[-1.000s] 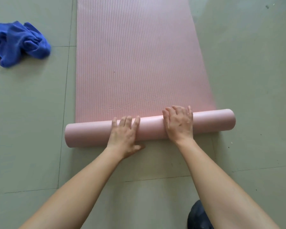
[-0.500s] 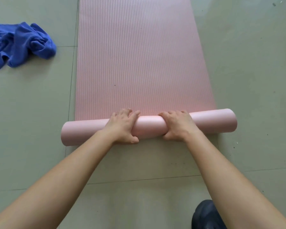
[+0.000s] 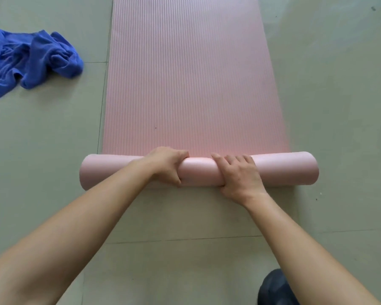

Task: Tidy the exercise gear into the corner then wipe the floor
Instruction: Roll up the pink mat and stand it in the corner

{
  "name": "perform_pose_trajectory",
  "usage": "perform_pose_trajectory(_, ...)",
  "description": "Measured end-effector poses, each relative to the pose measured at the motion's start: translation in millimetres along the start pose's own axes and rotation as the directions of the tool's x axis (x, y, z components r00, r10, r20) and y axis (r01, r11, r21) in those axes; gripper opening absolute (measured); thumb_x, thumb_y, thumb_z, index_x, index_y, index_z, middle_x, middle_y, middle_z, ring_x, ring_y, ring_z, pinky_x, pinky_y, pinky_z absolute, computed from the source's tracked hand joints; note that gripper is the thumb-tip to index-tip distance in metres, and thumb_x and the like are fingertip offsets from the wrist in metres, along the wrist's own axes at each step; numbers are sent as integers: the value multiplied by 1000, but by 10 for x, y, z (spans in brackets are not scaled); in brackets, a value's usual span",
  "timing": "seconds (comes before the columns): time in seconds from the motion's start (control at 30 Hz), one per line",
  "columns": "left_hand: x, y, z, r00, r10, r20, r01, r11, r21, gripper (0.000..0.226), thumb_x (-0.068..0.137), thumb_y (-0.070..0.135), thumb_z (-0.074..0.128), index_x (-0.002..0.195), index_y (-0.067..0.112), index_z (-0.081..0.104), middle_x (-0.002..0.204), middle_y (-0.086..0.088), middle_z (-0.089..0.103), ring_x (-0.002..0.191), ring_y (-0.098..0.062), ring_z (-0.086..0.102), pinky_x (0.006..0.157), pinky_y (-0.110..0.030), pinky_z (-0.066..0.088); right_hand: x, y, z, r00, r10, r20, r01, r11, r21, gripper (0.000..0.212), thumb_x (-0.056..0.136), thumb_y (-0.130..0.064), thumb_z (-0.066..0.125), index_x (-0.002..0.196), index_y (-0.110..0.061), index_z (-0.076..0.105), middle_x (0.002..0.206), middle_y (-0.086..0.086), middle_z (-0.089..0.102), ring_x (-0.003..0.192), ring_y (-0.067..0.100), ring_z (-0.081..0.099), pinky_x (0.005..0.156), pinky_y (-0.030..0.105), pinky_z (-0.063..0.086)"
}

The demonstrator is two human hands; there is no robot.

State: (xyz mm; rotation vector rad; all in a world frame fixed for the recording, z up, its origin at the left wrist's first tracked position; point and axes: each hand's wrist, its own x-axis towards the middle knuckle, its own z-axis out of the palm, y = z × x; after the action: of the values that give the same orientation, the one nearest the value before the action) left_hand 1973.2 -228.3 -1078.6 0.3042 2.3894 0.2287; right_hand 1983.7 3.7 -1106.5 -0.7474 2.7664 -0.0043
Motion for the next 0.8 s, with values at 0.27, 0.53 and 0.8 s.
perform_pose_trajectory(0.27, -63, 38, 163, 838, 112, -534, -14, 983, 183, 75, 76, 39, 52, 146, 18, 36, 149, -15, 36, 140, -37, 31, 112, -55, 27, 447, 239, -328, 987, 157, 36, -158, 986, 45, 116, 64, -58, 75, 158, -27, 14, 156, 11, 33, 147, 29, 27, 123, 55, 3)
perform_pose_trajectory(0.53, 245, 160, 154, 931, -107, -350, 197, 953, 231, 106, 66, 50, 73, 149, 25, 13, 147, -11, 33, 132, -33, 35, 107, -52, 27, 365, 147, -157, 995, 91, -33, -87, 989, 118, 107, 72, -54, 63, 159, -23, 9, 165, 14, 11, 153, 32, 2, 122, 55, -7)
perform_pose_trajectory(0.8, 50, 71, -389, 959, -17, -283, 47, 994, 99, 43, 67, 43, 71, 104, 26, 55, 92, -2, 67, 87, -29, 63, 65, -31, 42, 443, 265, -636, 988, 25, 153, -36, 997, 71, 112, 68, -37, 78, 158, -32, 12, 141, 3, 54, 131, 27, 50, 114, 41, 30)
